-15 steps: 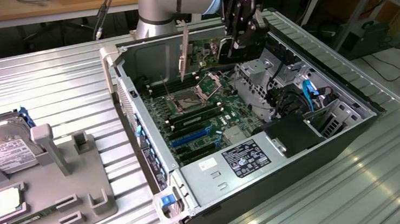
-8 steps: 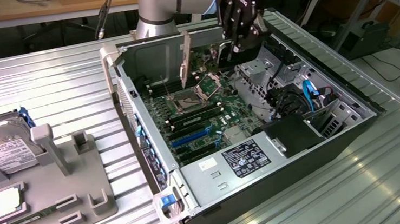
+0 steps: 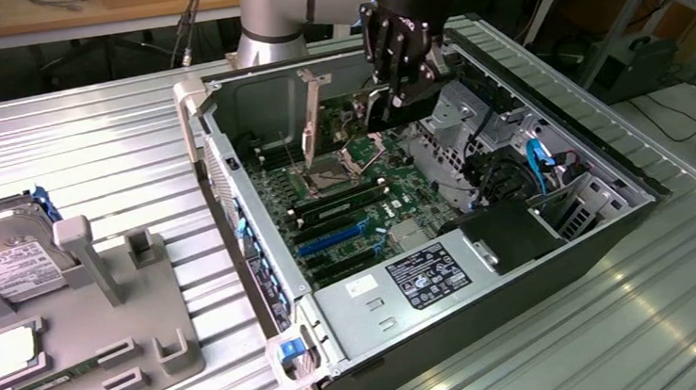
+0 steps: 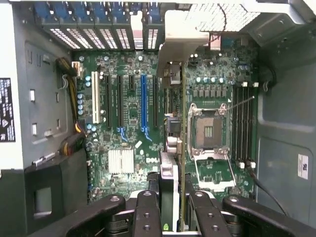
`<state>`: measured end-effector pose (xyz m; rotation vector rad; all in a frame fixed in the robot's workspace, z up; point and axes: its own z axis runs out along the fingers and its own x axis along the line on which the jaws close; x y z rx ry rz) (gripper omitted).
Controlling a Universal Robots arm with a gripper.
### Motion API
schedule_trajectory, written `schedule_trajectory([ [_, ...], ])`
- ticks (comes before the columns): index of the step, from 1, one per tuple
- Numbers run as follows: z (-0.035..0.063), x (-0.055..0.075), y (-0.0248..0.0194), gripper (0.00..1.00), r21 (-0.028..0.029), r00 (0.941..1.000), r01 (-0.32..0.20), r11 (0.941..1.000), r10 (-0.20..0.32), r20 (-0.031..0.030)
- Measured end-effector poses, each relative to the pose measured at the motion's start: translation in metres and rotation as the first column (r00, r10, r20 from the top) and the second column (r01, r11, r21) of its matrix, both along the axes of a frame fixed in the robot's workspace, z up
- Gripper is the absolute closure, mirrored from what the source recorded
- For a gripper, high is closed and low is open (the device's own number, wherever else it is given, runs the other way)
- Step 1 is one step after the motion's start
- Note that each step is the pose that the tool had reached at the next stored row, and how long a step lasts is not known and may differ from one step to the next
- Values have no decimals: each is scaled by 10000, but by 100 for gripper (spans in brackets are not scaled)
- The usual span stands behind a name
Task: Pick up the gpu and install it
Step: 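Insert the gpu into the slot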
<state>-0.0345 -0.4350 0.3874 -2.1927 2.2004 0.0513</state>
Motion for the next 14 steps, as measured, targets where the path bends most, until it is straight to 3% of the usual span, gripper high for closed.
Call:
schedule_trajectory([
  [8, -123, -167, 0, 72, -5, 10000, -2, 10000, 2, 0],
  [14, -200, -216, -16, 72, -6, 10000, 1, 10000, -1, 0],
])
